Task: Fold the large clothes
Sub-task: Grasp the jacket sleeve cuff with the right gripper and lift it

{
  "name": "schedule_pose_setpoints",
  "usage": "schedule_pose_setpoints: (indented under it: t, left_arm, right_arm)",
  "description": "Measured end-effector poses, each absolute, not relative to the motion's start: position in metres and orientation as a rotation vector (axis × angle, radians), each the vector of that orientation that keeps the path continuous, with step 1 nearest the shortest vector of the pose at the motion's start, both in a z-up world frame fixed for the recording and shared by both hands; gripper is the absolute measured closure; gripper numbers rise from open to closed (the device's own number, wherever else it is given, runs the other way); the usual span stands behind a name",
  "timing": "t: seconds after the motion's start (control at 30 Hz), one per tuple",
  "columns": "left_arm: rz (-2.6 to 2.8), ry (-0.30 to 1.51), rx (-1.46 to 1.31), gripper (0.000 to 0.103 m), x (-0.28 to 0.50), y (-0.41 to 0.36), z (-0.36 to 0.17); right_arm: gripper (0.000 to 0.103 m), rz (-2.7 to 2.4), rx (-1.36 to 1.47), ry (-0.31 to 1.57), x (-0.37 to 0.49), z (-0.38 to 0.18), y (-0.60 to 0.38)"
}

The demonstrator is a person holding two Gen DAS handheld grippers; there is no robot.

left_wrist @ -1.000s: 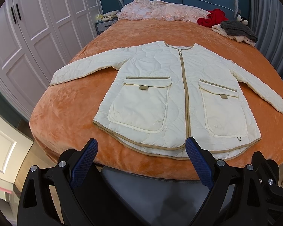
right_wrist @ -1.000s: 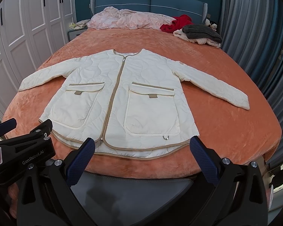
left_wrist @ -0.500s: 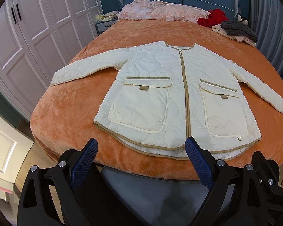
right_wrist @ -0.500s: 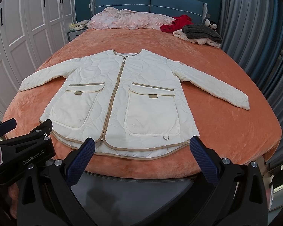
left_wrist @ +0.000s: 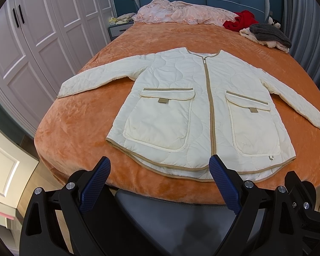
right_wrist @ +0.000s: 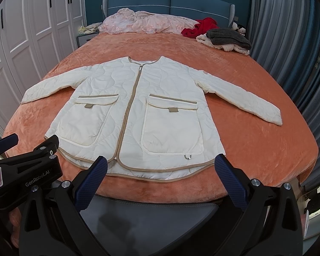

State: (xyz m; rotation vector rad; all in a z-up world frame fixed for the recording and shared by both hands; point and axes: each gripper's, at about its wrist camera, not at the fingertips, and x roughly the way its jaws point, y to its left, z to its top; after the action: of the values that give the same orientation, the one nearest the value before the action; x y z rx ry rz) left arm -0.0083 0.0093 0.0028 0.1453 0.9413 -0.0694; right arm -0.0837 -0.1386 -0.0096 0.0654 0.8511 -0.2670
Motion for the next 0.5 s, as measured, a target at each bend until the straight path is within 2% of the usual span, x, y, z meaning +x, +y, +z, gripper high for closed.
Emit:
schedule_pose_setpoints:
  t: [0.27,0.5]
  left_arm:
    - [-0.073,0.947,0.156,0.012,0.002,0.008,-0.003]
    - [-0.017,0.932,0.121,0.012,0.033,0.017,-0.008]
  right_arm:
    - [0.005,-0.266,0.123,0.848,-0.073,-0.017,-0.164]
    - [0.005,-0.386,0.333,0.828,-0.053,-0.031,-0.278]
